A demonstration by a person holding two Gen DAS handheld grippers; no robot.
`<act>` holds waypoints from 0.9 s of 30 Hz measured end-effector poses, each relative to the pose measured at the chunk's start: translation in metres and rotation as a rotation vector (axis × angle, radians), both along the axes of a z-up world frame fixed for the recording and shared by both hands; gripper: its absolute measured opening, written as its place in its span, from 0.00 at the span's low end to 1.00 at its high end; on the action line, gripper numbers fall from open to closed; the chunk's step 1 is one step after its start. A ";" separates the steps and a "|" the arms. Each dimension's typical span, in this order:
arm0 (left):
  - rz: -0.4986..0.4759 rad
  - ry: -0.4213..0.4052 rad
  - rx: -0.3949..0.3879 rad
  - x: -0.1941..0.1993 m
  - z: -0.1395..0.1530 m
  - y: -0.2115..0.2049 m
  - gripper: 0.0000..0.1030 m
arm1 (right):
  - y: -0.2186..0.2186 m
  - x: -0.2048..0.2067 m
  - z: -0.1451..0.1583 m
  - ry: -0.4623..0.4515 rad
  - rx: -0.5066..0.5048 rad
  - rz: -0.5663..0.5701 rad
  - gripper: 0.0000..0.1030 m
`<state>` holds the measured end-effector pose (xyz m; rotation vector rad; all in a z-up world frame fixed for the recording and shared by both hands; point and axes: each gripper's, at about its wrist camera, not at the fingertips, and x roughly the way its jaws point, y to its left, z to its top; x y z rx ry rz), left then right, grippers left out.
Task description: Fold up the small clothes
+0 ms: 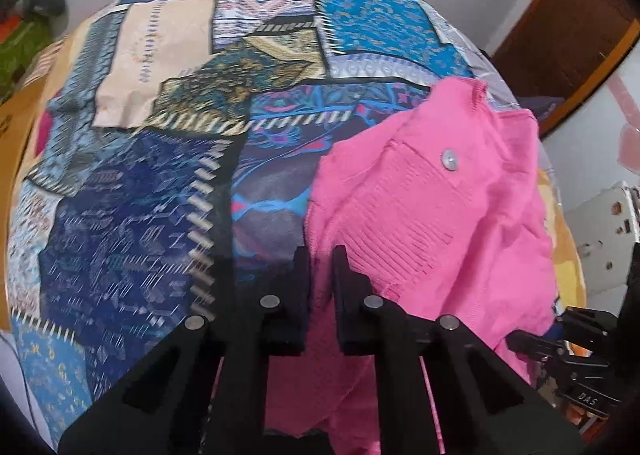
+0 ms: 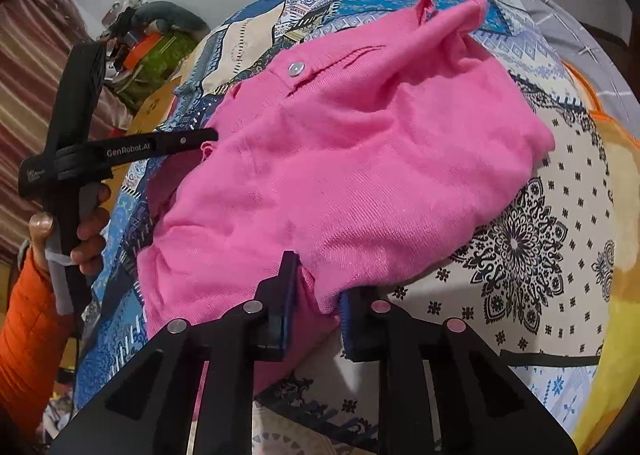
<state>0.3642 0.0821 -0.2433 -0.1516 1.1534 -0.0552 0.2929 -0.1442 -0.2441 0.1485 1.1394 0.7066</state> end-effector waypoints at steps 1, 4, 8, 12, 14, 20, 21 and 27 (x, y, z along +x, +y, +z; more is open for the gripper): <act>0.014 0.001 0.004 -0.004 0.000 0.002 0.10 | 0.001 0.000 0.001 -0.007 -0.003 0.001 0.15; 0.052 0.023 0.010 -0.017 0.000 0.013 0.10 | 0.003 0.000 0.005 -0.025 -0.011 0.005 0.14; 0.075 0.053 0.021 -0.041 0.002 0.024 0.10 | 0.004 -0.002 0.009 -0.047 -0.021 0.014 0.13; 0.079 0.080 0.018 -0.069 0.004 0.028 0.09 | 0.005 -0.006 0.016 -0.067 -0.033 0.026 0.13; 0.073 0.087 0.016 -0.080 0.005 0.027 0.09 | 0.003 -0.008 0.019 -0.075 -0.038 0.025 0.12; 0.029 0.108 -0.013 -0.112 0.011 0.007 0.09 | -0.008 -0.010 0.030 -0.104 -0.083 0.026 0.12; 0.017 0.107 -0.016 -0.116 0.014 0.001 0.09 | -0.012 -0.011 0.031 -0.107 -0.098 0.029 0.12; -0.033 0.094 -0.008 -0.125 0.026 -0.031 0.09 | -0.031 -0.011 0.029 -0.118 -0.165 0.016 0.12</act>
